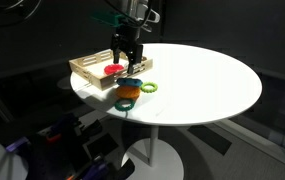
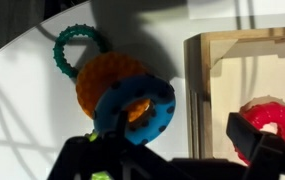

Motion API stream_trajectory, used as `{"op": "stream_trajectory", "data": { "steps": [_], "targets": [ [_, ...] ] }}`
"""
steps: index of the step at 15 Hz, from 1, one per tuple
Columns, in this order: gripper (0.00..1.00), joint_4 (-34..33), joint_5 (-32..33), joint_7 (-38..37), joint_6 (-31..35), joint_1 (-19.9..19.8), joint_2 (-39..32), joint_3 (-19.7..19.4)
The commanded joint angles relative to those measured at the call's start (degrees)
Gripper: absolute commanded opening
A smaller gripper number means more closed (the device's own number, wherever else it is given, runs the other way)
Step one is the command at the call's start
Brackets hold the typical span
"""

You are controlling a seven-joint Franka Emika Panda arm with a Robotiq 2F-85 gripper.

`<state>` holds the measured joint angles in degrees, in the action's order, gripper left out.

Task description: Remove the blue ring from the wooden tray onto the table

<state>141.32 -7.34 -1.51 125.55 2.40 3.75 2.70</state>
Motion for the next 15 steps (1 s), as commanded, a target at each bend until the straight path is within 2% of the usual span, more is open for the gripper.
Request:
{"op": "stream_trajectory", "data": {
  "steps": [1, 9, 15],
  "targets": [
    [1.0, -0.9, -1.0, 2.2, -3.9, 0.6, 5.0, 0.0],
    [1.0, -3.8, 4.3, -1.4, -10.9, 1.3, 14.0, 1.8],
    [1.0, -6.6, 7.9, -4.2, -16.1, 1.0, 18.1, 2.7]
  ]
}}
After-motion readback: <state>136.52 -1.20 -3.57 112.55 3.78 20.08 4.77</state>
